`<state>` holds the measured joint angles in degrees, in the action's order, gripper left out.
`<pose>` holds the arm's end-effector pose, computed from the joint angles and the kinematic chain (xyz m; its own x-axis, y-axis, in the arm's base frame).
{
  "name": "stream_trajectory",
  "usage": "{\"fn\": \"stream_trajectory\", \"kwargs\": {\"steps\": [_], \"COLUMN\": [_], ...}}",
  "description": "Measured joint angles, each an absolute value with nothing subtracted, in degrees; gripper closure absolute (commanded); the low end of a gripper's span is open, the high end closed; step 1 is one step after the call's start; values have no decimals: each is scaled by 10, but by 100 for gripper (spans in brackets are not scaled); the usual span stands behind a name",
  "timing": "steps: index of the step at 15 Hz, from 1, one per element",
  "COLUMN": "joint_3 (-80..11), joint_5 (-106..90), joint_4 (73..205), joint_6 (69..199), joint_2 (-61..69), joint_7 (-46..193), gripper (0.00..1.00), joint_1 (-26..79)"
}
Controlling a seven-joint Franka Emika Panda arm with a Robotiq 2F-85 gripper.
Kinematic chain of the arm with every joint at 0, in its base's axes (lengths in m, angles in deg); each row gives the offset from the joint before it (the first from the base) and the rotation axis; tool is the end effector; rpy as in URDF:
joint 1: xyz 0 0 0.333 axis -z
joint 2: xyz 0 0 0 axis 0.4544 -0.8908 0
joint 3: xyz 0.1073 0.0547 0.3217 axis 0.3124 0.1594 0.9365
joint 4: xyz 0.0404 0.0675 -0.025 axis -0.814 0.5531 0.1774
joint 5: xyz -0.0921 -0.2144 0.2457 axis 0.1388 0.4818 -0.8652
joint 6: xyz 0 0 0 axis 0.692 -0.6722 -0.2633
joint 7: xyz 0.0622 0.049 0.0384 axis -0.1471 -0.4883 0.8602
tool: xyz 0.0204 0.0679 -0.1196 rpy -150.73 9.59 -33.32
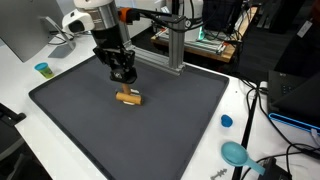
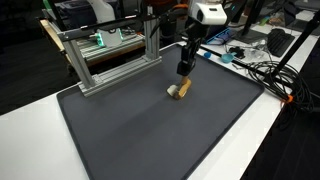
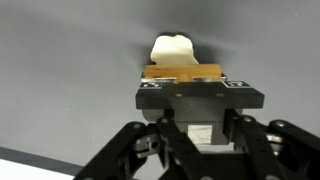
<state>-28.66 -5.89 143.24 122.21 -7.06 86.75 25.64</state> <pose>0.6335 0.0260 0.3399 0.9677 0.2493 -0.0373 0.2511 -0.9665 0.0538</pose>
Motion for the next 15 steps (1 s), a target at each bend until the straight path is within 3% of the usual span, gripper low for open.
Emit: {"fn": "stream_trajectory", "kwargs": {"steps": [15], "joint_3": [-293], "joint_5": [-63], "joint_4": [1426], "joint_6": [1161], "joint_2": [-68], "joint_7": [865], "gripper": [78], "joint_1": [279]}}
